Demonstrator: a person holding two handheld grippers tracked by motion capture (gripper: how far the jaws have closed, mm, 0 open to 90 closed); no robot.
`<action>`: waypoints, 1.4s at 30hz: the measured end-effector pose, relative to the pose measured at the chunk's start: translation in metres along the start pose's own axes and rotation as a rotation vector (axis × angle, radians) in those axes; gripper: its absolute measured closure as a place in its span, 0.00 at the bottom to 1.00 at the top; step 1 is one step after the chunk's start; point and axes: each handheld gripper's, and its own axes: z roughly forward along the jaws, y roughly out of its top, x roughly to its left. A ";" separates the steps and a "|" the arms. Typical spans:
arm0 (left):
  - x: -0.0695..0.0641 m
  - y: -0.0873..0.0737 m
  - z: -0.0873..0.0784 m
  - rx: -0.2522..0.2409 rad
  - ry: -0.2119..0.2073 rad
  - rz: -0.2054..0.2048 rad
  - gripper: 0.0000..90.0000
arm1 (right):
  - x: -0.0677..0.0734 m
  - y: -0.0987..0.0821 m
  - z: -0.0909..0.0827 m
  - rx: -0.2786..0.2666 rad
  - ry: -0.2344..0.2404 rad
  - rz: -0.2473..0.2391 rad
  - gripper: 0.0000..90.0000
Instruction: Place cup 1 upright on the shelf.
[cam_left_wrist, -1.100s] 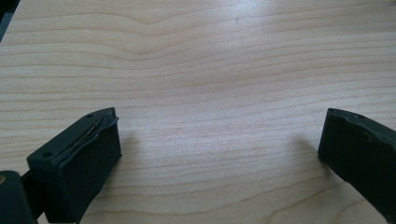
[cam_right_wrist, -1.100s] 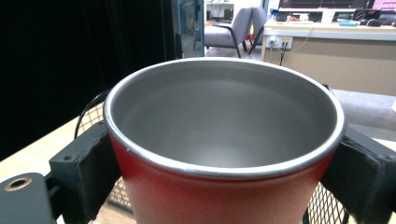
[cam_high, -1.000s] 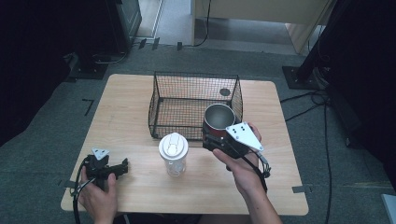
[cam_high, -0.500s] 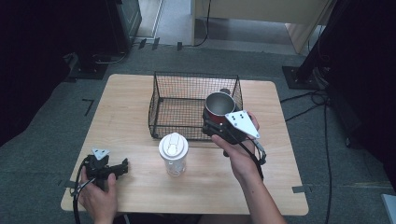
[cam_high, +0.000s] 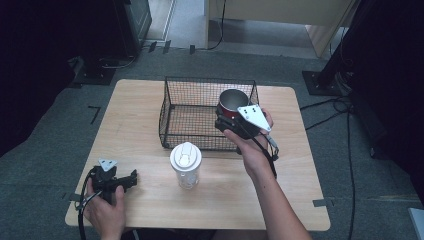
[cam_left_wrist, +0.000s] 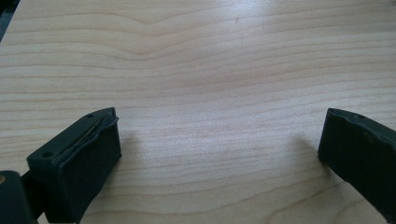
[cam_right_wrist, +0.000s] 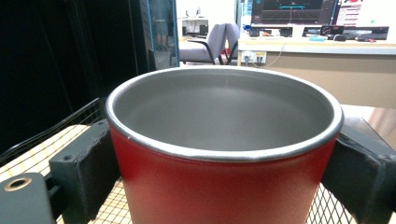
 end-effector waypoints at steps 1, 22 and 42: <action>0.000 0.000 0.000 0.000 0.000 0.000 0.00 | 0.000 0.000 0.003 0.000 -0.007 -0.002 0.08; 0.000 0.000 0.000 0.000 0.000 0.000 0.00 | -0.010 -0.011 0.058 0.029 -0.099 0.023 0.08; 0.000 0.000 0.000 0.003 0.000 0.003 0.00 | -0.015 -0.033 0.107 0.099 -0.124 0.022 0.08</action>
